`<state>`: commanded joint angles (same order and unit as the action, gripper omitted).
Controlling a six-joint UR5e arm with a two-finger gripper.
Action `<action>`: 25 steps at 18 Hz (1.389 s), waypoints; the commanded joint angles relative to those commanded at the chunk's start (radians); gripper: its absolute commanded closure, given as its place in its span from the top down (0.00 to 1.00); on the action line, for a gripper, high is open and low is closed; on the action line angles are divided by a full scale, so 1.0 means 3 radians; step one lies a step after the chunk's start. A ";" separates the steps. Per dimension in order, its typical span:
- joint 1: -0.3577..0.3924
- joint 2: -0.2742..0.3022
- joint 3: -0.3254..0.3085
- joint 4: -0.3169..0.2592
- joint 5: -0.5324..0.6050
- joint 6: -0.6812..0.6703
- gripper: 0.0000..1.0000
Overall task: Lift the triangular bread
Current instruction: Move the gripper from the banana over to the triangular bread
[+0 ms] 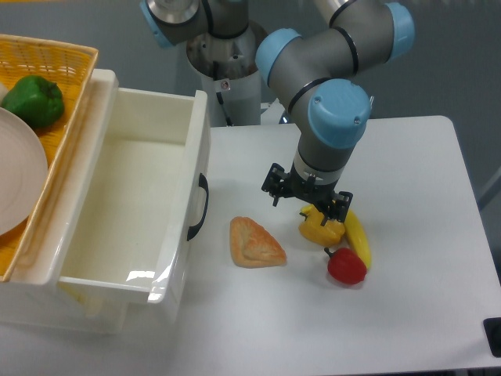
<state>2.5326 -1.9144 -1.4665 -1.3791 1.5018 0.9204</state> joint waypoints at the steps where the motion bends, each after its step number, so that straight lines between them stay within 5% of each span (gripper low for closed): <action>1: -0.0005 -0.0005 0.0000 0.0005 0.0005 -0.0005 1.00; 9: -0.0026 -0.0015 -0.0071 0.0061 0.0000 -0.0026 1.00; 15: -0.0133 -0.0036 -0.0470 0.0710 0.0015 -0.0026 1.00; 25: -0.0261 -0.0148 -0.0644 0.0747 0.0010 -0.0015 1.00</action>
<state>2.4544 -1.9588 -1.6598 -1.1551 1.5048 0.9158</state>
